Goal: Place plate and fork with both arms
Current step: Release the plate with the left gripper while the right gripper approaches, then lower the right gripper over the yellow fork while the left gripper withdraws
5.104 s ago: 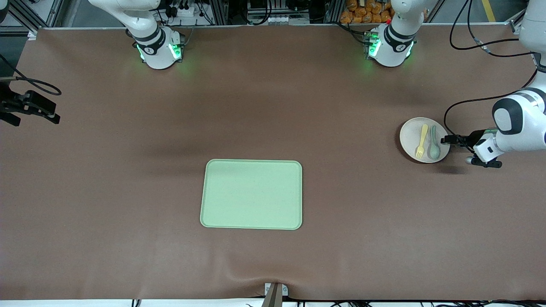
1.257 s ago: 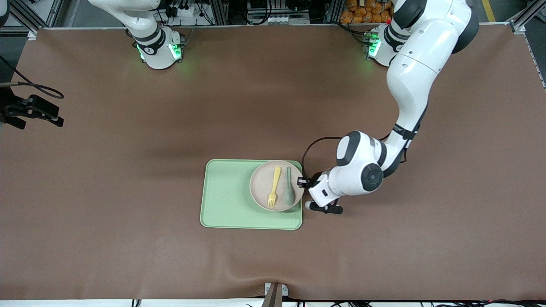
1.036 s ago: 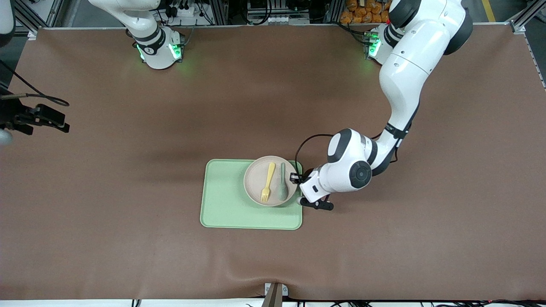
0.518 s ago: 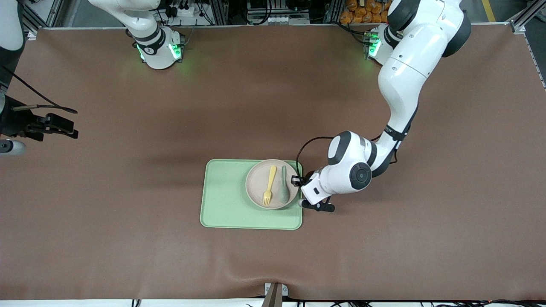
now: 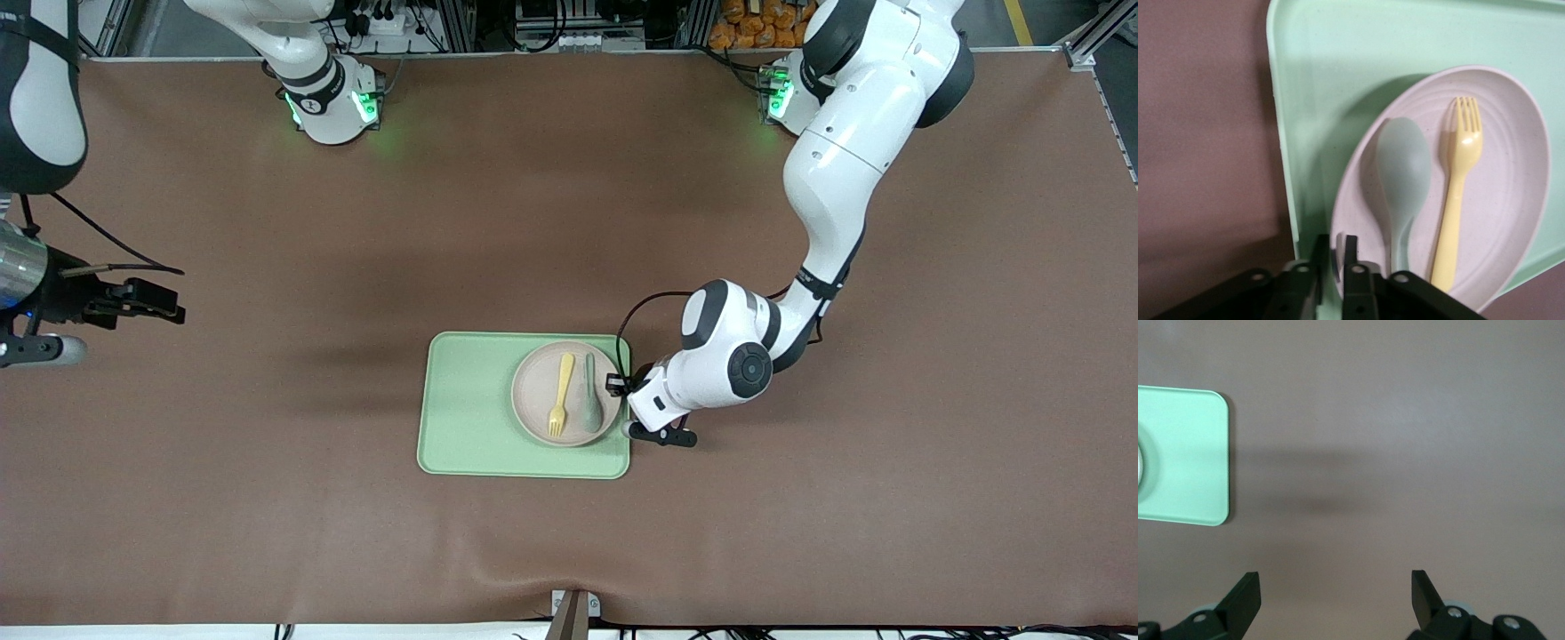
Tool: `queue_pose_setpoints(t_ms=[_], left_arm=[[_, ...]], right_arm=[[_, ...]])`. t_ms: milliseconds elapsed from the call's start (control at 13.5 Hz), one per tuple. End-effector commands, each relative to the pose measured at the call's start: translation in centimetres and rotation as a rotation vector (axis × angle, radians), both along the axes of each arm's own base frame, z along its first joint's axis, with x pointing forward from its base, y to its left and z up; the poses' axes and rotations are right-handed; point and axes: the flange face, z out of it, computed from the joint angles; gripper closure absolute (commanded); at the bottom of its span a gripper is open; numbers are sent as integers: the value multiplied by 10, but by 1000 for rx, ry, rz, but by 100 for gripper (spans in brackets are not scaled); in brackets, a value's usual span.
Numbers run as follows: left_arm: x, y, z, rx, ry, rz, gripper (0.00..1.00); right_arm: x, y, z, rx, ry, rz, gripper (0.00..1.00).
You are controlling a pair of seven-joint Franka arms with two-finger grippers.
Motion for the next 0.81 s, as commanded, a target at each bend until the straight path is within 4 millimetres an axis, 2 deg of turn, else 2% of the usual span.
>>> queue_pose_setpoints(t_ms=[0, 74, 148, 370, 444, 518, 592, 740], left_arm=[[8, -1, 13, -21, -22, 25, 0], [12, 1, 28, -24, -39, 35, 0], [16, 6, 45, -25, -53, 48, 0], [25, 16, 99, -33, -98, 90, 0], [30, 29, 121, -26, -111, 101, 0], [35, 48, 143, 2, -118, 104, 0], [35, 61, 167, 44, -136, 84, 0], [38, 96, 199, 110, -139, 85, 0]], right_arm=[[18, 32, -13, 8, -45, 22, 0], [23, 33, -23, 23, -44, 14, 0], [27, 42, -24, 52, -46, 14, 0], [46, 92, -30, 91, -52, -2, 0], [54, 115, -32, 95, -71, 11, 0], [63, 131, -44, 100, -84, 30, 0], [66, 162, -52, 104, -108, 60, 0], [75, 206, -74, 121, -155, 40, 0]])
